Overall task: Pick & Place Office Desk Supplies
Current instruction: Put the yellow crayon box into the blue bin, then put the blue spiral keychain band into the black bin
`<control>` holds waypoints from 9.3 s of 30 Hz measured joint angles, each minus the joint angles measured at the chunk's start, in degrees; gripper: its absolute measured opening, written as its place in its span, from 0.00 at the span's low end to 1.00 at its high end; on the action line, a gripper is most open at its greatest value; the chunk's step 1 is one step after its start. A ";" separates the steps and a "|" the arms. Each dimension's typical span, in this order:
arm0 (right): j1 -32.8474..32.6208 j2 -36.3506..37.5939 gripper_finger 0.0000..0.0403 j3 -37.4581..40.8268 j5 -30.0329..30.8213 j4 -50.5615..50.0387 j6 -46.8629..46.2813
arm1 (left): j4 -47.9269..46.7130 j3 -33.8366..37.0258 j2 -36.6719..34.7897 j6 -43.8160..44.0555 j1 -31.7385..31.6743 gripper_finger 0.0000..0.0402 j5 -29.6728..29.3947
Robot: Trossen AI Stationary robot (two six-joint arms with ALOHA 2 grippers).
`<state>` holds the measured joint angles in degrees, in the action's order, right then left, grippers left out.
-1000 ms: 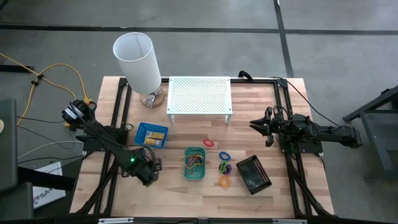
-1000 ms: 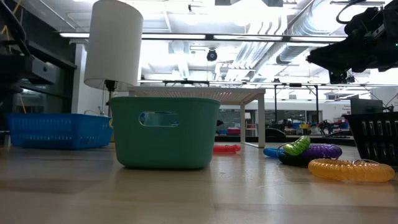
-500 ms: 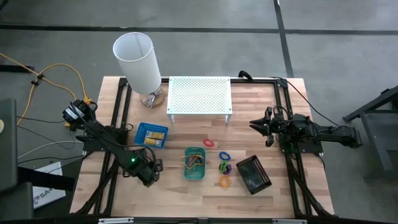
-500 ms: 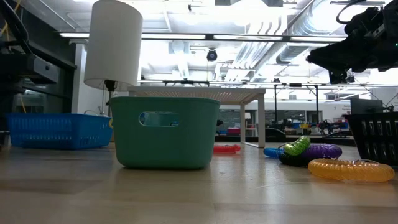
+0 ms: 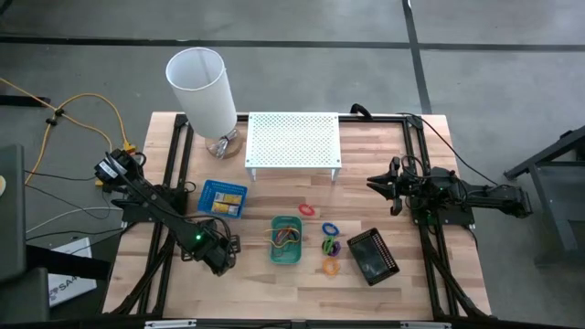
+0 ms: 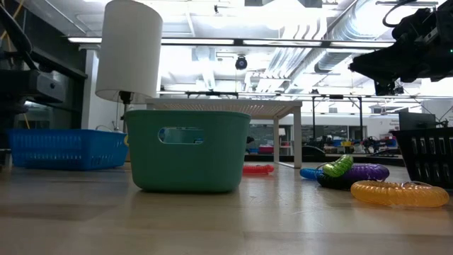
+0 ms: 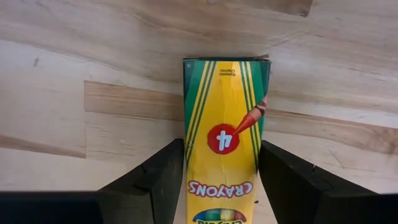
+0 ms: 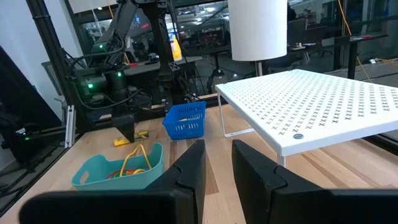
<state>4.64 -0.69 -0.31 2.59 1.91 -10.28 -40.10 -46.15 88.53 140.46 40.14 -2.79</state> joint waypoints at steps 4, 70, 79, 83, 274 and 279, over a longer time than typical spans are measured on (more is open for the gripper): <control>0.00 -0.02 0.16 0.00 0.00 0.00 0.01 | 0.08 0.02 0.01 -0.02 0.00 0.49 -0.07; -0.01 -0.02 0.16 0.01 0.00 0.00 0.01 | -15.43 0.04 -20.65 -8.44 -3.20 0.42 -12.55; -0.02 -0.02 0.16 0.02 0.00 0.00 0.02 | -16.14 0.02 -24.44 -24.41 -17.62 0.42 -10.16; -0.02 -0.02 0.16 0.01 0.00 0.00 0.02 | -16.07 0.02 -24.85 -32.24 -25.04 0.42 -6.76; 0.00 0.00 0.16 0.01 0.00 0.00 0.01 | 21.07 0.04 -22.43 -113.61 -28.13 0.57 -17.47; -0.02 -0.02 0.16 0.00 -0.02 0.00 0.02 | 22.50 0.04 -22.42 -113.48 -28.66 0.57 -17.55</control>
<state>4.62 -0.71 -0.32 2.57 1.91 -10.26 -17.60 -46.11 66.12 26.98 11.48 -20.34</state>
